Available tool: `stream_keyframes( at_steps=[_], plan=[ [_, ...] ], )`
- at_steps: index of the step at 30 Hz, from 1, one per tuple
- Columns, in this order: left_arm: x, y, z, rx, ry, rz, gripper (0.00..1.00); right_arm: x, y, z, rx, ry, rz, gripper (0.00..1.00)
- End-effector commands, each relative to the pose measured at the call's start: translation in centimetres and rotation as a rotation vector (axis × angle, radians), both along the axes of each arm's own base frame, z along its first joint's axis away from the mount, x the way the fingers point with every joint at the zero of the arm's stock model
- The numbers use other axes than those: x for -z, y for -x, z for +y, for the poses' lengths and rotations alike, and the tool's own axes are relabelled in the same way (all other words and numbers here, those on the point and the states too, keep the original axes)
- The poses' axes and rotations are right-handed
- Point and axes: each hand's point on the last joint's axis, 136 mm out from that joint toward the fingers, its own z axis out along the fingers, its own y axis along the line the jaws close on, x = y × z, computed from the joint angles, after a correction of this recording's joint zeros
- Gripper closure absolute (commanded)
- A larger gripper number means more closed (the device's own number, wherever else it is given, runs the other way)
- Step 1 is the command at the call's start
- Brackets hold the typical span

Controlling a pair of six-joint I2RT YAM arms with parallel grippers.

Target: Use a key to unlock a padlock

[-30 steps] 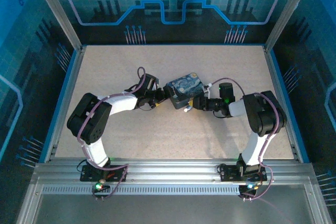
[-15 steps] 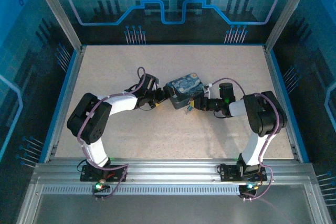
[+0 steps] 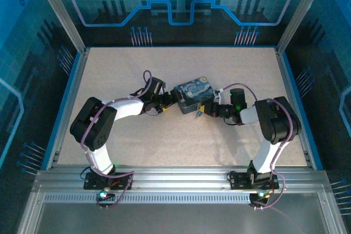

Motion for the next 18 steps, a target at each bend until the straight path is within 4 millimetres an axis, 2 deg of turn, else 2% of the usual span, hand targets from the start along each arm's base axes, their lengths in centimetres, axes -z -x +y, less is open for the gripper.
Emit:
stream_keyframes(
  at_steps=[1, 10, 18],
  plan=[
    [1.7, 1.5, 0.9, -0.005, -0.041, 0.061, 0.13, -0.8, -0.8, -0.7, 0.068, -0.014, -0.015, 0.97],
    [2.1, 1.6, 0.9, -0.006, -0.041, 0.068, 0.13, -2.3, -1.6, -1.3, 0.128, -0.032, -0.033, 0.98],
    [2.1, 1.6, 0.9, -0.003, -0.042, 0.067, 0.13, -3.5, -2.0, -2.8, 0.183, -0.024, -0.056, 0.98]
  ],
)
